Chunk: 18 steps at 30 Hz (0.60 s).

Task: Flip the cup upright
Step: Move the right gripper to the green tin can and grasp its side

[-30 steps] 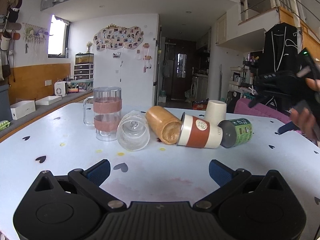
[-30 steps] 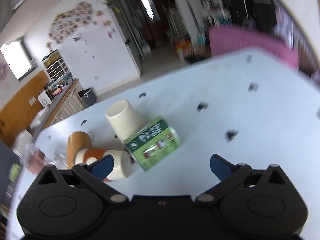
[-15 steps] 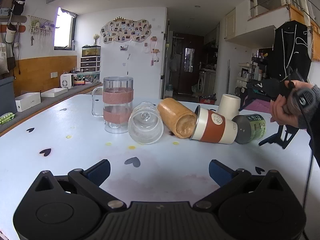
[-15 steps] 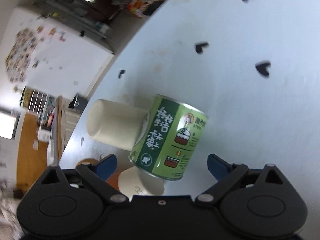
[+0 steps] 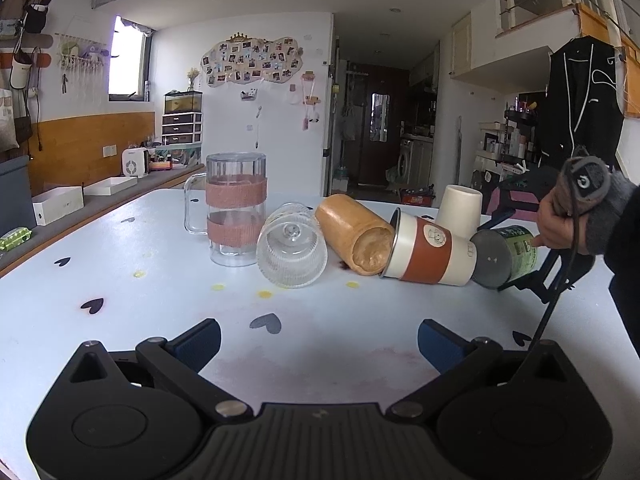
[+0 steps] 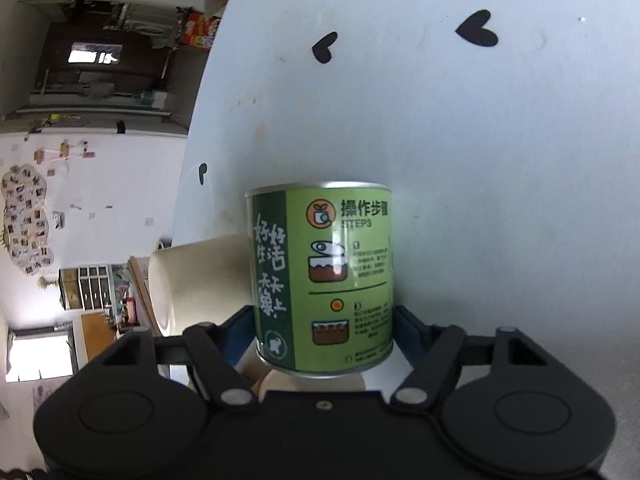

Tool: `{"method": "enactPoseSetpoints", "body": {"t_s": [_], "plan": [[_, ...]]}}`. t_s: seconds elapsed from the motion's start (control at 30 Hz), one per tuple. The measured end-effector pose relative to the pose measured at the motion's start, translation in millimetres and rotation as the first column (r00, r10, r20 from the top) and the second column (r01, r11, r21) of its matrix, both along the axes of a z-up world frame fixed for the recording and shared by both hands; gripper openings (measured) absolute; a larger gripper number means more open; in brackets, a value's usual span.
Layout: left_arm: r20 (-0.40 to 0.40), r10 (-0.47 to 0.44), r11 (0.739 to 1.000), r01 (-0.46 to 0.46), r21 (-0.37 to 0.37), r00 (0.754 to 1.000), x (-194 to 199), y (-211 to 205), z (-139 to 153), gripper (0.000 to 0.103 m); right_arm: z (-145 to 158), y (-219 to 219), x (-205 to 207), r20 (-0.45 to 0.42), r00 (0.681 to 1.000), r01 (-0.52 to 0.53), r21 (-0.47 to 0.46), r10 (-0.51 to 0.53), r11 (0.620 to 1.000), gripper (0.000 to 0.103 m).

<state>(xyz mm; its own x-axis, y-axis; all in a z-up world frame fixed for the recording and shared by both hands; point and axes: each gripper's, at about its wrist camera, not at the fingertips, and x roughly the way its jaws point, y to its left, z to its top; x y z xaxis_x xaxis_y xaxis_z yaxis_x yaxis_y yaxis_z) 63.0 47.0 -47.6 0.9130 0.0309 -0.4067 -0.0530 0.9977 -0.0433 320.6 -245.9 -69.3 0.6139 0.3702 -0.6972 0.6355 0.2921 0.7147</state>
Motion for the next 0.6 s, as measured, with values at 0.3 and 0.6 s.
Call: {"method": "enactPoseSetpoints", "body": {"t_s": [0.3, 0.6], "plan": [[0.01, -0.036, 0.999, 0.036, 0.005, 0.999, -11, -13, 2, 0.103, -13, -24, -36, 0.017, 0.994, -0.104, 0.0, 0.104, 0.995, 0.074], [0.01, -0.122, 0.992, 0.122, -0.023, 0.993, -24, -35, 4, 0.103, -16, -50, -105, 0.03, 0.965, -0.261, -0.031, 0.261, 0.965, 0.074]]}}
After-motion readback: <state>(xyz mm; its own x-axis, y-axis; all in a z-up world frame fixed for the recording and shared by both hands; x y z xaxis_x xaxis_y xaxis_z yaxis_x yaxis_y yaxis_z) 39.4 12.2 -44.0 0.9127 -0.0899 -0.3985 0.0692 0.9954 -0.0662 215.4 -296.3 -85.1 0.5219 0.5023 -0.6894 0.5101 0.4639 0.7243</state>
